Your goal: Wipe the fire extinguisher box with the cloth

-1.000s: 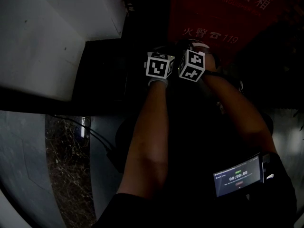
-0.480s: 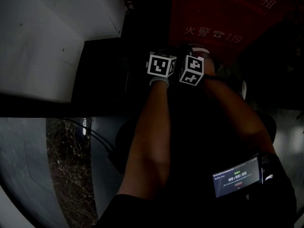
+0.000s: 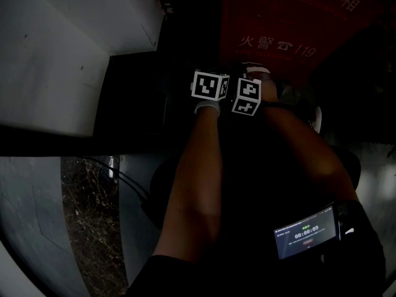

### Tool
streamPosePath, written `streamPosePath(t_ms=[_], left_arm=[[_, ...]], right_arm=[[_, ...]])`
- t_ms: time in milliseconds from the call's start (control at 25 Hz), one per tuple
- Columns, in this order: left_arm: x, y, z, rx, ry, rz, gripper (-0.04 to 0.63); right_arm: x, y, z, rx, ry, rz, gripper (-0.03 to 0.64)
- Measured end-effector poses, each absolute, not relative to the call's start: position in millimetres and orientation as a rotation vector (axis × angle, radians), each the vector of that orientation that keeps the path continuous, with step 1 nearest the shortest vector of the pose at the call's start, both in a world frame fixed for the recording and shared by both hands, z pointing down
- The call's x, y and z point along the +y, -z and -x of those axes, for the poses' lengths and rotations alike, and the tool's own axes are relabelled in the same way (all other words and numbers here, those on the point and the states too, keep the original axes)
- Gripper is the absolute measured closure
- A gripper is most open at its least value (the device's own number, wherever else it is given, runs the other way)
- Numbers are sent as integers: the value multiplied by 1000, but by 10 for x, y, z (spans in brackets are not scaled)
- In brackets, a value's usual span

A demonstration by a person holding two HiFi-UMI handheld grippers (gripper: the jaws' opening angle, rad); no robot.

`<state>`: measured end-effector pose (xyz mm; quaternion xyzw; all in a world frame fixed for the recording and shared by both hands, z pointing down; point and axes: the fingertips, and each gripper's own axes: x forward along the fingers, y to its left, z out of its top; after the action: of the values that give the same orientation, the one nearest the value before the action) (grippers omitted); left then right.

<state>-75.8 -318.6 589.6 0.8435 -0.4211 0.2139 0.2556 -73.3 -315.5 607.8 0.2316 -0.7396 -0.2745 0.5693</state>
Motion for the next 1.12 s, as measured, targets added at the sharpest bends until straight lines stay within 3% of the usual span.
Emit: streamPosePath(t_ms=[360,1120], left_arm=[[-3159,-4933,569,-1248,-481,-2487,592],[-3068,-2263,450,-1494,25,-2785,592]], right_arm=[[-3033,-5406,515,-1743,731,-602,583],[-2955,-2372,177,-1698,1156,-1048,583]])
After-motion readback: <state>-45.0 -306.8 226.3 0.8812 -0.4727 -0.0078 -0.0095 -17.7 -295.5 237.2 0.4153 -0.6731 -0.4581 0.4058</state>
